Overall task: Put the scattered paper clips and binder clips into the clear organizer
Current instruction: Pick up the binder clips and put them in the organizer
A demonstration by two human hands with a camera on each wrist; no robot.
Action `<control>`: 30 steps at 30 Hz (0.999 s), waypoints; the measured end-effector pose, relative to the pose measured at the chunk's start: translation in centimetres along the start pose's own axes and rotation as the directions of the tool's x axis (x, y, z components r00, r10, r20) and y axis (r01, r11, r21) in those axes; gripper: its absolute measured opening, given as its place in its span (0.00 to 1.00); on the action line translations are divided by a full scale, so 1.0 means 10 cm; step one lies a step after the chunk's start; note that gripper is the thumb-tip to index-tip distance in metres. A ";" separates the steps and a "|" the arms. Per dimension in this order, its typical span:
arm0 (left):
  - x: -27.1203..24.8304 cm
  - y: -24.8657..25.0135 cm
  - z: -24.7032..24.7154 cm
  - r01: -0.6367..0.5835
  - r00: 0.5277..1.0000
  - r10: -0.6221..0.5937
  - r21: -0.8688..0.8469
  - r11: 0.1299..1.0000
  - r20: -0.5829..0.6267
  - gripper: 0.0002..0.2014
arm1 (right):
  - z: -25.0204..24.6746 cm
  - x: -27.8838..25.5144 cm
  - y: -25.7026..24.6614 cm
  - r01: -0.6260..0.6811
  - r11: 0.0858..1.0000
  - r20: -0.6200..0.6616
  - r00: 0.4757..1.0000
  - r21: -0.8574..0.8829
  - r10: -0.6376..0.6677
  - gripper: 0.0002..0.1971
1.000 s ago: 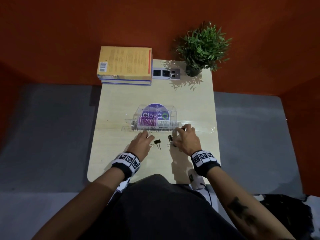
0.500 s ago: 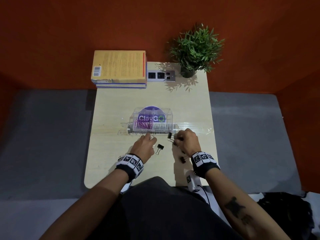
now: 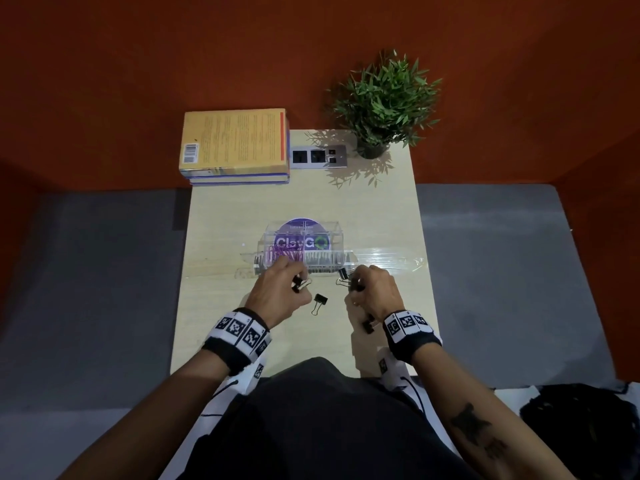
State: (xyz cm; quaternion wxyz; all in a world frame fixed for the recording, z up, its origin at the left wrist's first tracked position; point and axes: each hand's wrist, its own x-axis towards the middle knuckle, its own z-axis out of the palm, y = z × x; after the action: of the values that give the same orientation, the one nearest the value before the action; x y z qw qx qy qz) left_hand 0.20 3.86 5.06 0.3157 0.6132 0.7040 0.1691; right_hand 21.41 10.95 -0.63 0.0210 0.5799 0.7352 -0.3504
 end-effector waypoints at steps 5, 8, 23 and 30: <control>0.53 0.39 -0.07 -0.051 0.997 0.046 -0.073 0.996 -0.065 0.06 | -0.10 -0.09 0.17 -0.047 0.986 -0.068 0.996 0.157 0.058 0.15; 0.75 0.40 0.02 -0.029 1.000 0.029 0.054 0.998 -0.003 0.05 | -0.20 -0.20 0.22 -0.046 0.962 -0.107 0.991 0.268 0.078 0.12; -0.56 -0.63 0.00 0.371 0.925 -0.378 0.293 0.881 -0.036 0.22 | -0.51 0.28 -0.74 0.242 0.969 -0.235 0.946 0.056 -0.222 0.16; -0.80 -0.82 0.28 0.284 0.945 -0.302 0.146 0.948 0.125 0.20 | -0.35 -0.25 0.07 0.004 0.990 -0.156 0.987 -0.144 -0.027 0.20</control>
State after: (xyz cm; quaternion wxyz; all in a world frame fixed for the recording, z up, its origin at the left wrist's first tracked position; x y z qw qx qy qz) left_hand -3.79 -5.85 -0.28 0.3486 0.5311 0.7717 0.0305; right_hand 24.18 10.76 2.71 0.0020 0.5971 0.7622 -0.2499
